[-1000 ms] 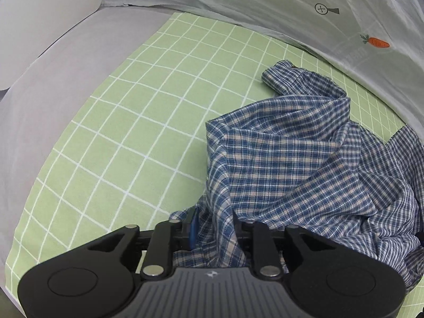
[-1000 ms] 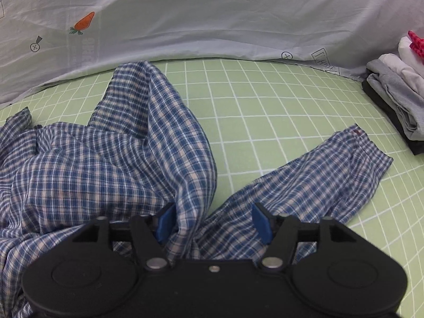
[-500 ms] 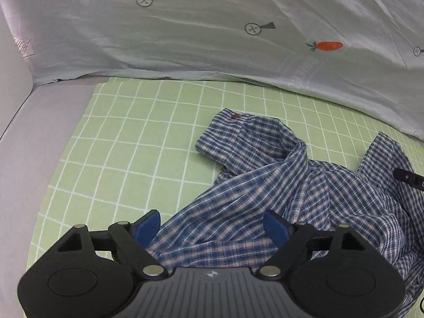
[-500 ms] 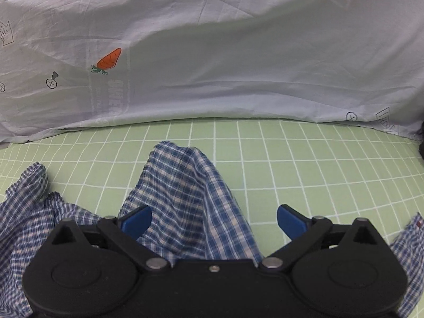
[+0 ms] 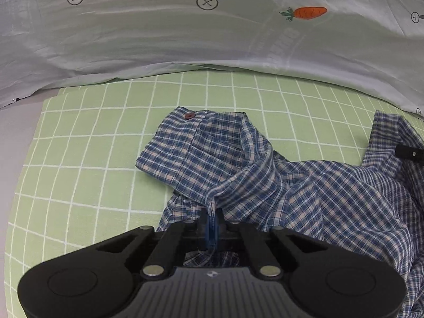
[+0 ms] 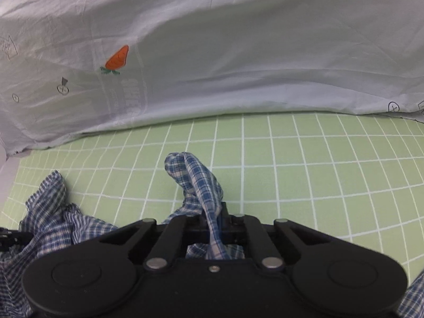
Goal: Fold clothes
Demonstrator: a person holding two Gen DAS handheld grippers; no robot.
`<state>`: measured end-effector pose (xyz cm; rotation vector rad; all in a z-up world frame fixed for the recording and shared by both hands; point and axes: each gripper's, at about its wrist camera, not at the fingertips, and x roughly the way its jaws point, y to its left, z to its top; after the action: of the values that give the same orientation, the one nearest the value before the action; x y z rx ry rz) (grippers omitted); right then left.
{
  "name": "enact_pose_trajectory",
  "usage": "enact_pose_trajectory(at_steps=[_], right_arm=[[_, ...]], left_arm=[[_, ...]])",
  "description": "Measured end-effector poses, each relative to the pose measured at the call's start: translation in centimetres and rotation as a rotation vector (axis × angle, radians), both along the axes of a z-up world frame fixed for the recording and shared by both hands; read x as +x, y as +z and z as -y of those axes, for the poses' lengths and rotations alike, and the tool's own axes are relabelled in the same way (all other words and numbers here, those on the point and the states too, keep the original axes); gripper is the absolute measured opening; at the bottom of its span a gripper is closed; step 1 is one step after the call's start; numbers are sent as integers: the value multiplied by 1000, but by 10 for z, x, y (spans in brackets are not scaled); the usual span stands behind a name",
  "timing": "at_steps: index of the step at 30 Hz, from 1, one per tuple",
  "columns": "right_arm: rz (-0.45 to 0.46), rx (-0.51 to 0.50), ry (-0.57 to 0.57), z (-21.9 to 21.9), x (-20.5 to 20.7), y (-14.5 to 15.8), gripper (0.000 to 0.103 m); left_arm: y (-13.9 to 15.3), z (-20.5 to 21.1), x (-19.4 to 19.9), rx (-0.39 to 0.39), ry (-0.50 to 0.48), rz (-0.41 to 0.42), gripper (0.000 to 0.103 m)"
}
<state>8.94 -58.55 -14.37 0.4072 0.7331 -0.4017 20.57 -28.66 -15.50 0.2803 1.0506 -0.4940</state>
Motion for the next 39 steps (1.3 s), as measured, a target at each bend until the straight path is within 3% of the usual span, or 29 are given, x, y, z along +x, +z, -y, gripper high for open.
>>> enact_pose_trajectory(at_steps=[3,7,9,12,14,15,16,18,20,25,29,33,36,39], right_arm=[[127,0,-51,14,-3,24,3],[312,-21,-132,37,-7,67,3],[353,-47,-153,42,-4,78,3],[386,-86,-187,49,1,92,7],[304,-106,-213,43,7,88,27],[281,-110,-217,38,4,83,48],[259,-114,-222,32,2,79,62],[210,-110,-215,18,-8,67,65],[132,-84,-215,0,-24,49,73],[-51,-9,-227,-51,-71,4,81],[-139,48,-237,-90,-108,-17,85],[-176,90,-194,-131,-125,-24,92],[-183,108,-123,-161,-125,-24,100],[-172,96,-26,-193,-116,-21,102]], left_arm=[[21,-14,-1,0,45,78,2],[66,-51,13,8,202,254,2],[79,-68,22,48,293,347,2],[81,-96,43,146,439,406,2],[78,-116,49,157,507,375,7],[76,-125,48,139,525,350,9],[74,-134,44,116,535,324,10],[69,-146,31,77,537,282,26],[62,-157,13,37,532,234,36],[36,-179,-43,-67,517,57,46],[17,-185,-84,-78,492,-54,48],[11,-184,-113,-65,473,-88,50],[11,-185,-127,-59,460,-97,63],[15,-193,-139,-48,434,-88,69]])
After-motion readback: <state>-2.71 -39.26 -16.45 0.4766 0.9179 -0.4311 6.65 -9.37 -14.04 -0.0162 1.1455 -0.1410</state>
